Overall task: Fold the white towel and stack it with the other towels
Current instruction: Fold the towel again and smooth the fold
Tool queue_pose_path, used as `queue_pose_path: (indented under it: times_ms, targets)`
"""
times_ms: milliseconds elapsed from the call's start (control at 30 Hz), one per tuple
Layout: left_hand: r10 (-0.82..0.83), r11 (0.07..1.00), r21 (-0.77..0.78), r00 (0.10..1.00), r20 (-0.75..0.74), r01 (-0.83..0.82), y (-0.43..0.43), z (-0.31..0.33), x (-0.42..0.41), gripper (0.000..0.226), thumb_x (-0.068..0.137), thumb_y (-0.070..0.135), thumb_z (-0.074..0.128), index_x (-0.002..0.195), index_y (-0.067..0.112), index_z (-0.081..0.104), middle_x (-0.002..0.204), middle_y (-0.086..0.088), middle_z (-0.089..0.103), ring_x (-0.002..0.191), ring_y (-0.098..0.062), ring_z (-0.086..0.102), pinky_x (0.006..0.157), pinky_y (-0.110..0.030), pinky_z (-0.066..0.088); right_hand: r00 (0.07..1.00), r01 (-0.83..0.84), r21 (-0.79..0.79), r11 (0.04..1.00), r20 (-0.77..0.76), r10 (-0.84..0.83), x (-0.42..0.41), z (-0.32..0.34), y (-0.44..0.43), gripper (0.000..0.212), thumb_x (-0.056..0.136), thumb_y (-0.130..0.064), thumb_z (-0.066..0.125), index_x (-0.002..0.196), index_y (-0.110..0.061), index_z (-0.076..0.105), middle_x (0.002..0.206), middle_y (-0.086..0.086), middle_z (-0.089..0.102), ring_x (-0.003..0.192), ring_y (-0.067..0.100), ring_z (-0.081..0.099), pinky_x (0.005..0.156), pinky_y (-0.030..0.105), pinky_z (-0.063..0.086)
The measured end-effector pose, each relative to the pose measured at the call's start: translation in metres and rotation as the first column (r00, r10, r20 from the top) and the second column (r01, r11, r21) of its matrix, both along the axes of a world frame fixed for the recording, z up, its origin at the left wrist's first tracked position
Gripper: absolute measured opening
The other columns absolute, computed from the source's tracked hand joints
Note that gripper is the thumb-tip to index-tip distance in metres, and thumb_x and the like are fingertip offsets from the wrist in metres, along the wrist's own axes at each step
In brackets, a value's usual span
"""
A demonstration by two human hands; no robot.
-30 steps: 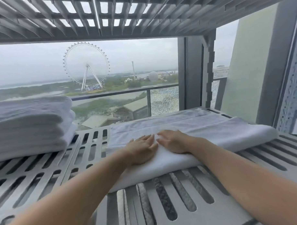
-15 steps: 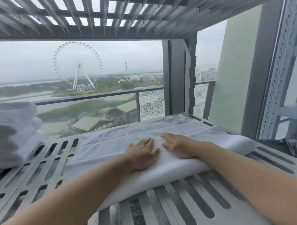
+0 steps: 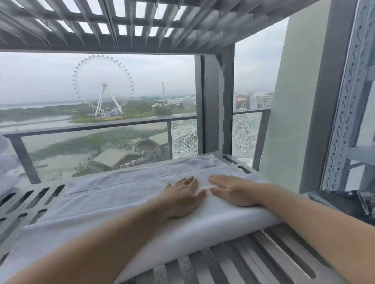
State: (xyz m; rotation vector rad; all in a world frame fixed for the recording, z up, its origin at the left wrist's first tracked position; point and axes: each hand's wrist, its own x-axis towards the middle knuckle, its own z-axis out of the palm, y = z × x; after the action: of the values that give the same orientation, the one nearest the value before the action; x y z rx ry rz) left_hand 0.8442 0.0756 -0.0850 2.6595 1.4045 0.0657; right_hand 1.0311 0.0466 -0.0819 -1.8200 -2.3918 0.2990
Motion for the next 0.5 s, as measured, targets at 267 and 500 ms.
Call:
queue_pose_path:
  times_ms: [267,500]
  targets:
    - [0.096,0.995,-0.009,0.995,0.015,-0.096,0.004,-0.004,-0.004,0.071,0.092,0.060,0.019,0.149,0.019,0.007,0.158,0.006,0.004,0.144,-0.010,0.001,0.117,-0.045,0.002,0.999,-0.030,-0.024,0.999,0.043,0.031,0.016,0.000,0.025,0.058,0.098,-0.049,0.020,0.148,-0.020,0.014,0.158,-0.004,0.008,0.144,0.010,0.004,0.116,0.030,0.001]
    - [0.227,0.974,-0.018,0.974,0.003,-0.227,0.014,0.003,-0.038,0.070,0.091,0.061,0.021,0.148,0.022,0.010,0.158,0.006,0.005,0.145,-0.011,0.001,0.116,-0.051,0.005,0.994,-0.105,-0.018,0.994,-0.043,0.104,-0.001,-0.003,0.059,0.057,0.098,-0.049,0.023,0.148,-0.022,0.017,0.157,-0.006,0.009,0.143,0.008,0.003,0.118,0.034,0.002]
